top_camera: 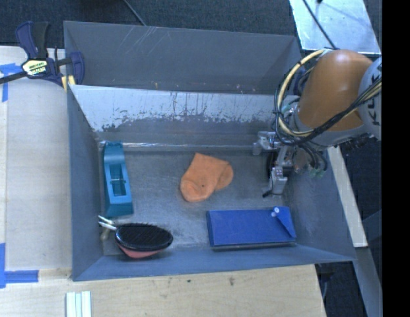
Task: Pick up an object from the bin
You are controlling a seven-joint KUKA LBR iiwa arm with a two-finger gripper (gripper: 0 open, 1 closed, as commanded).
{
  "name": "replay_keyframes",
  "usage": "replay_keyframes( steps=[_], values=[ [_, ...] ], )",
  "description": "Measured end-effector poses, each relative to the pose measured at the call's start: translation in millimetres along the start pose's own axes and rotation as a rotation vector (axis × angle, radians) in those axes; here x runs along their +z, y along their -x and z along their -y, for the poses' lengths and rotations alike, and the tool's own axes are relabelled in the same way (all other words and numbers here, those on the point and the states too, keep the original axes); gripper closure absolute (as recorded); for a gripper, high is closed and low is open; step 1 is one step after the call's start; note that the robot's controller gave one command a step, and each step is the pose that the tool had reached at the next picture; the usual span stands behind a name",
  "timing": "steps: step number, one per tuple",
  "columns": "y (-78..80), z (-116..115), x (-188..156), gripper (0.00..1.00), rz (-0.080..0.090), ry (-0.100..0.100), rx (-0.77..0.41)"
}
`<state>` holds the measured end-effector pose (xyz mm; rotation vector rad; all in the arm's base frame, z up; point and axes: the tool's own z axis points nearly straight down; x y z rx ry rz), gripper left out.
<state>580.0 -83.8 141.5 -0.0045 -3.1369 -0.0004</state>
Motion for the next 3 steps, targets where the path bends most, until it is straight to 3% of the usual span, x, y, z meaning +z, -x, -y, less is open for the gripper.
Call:
replay_keyframes(
  steps=[1, 2, 3],
  values=[
    [1.7, 0, -5, 0.00, 0.008, -0.001, -0.002],
    [9.7, -51, 19, 0.00, 0.009, -0.002, 0.004],
    [10.2, -65, 27, 0.00, 0.012, -0.001, -0.002]
  ],
)
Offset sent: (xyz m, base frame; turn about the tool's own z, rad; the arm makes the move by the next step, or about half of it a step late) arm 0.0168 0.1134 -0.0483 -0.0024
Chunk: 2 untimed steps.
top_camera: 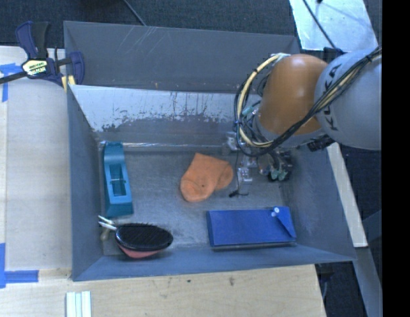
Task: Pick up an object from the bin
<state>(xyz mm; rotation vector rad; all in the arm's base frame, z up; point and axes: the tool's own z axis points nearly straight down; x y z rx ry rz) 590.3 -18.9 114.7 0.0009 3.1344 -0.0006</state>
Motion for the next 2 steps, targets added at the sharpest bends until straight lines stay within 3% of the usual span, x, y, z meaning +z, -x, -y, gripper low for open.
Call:
replay_keyframes(
  steps=[1, 2],
  values=[
    [-7.5, -11, 6, 0.00, -0.012, 0.003, -0.044],
    [23.1, -17, 44, 1.00, 0.000, 0.001, -0.187]
  ],
)
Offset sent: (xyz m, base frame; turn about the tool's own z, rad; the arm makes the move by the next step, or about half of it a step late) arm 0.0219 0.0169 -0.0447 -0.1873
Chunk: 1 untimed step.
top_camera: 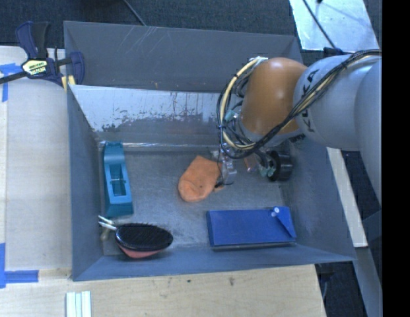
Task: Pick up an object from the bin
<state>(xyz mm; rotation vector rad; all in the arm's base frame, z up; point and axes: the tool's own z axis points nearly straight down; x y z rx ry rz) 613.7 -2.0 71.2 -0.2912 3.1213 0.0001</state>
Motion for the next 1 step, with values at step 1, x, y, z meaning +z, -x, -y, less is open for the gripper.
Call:
replay_keyframes(
  steps=[1],
  values=[
    [0.0, 0.0, 0.0, 1.00, 0.000, 0.000, 0.000]
  ],
)
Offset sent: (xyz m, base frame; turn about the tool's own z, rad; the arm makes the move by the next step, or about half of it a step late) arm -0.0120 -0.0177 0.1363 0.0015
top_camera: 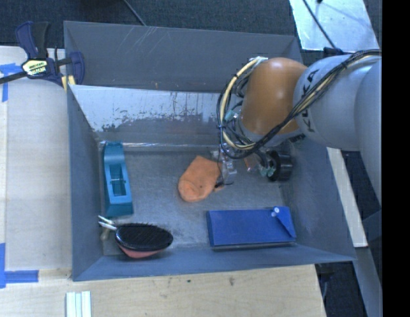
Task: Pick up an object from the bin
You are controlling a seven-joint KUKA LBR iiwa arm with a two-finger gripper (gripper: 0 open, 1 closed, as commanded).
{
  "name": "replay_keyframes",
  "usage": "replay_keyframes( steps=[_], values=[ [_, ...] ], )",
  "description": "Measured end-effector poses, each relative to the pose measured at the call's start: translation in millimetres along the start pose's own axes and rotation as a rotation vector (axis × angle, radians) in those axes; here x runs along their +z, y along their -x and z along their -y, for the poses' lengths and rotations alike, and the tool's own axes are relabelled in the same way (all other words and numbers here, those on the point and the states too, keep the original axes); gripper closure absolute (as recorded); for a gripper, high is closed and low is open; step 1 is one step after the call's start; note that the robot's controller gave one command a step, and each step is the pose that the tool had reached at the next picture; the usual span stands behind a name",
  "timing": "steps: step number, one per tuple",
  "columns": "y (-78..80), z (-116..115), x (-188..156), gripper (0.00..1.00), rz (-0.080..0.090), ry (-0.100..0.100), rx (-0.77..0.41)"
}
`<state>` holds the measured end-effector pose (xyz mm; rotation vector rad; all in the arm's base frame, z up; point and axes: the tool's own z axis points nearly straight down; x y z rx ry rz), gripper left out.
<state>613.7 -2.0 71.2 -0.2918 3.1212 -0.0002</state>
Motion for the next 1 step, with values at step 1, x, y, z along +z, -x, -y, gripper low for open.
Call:
replay_keyframes(
  steps=[1],
  values=[
    [-13.2, 16.1, -137.1, 1.00, -0.003, 0.000, 0.004]
  ],
)
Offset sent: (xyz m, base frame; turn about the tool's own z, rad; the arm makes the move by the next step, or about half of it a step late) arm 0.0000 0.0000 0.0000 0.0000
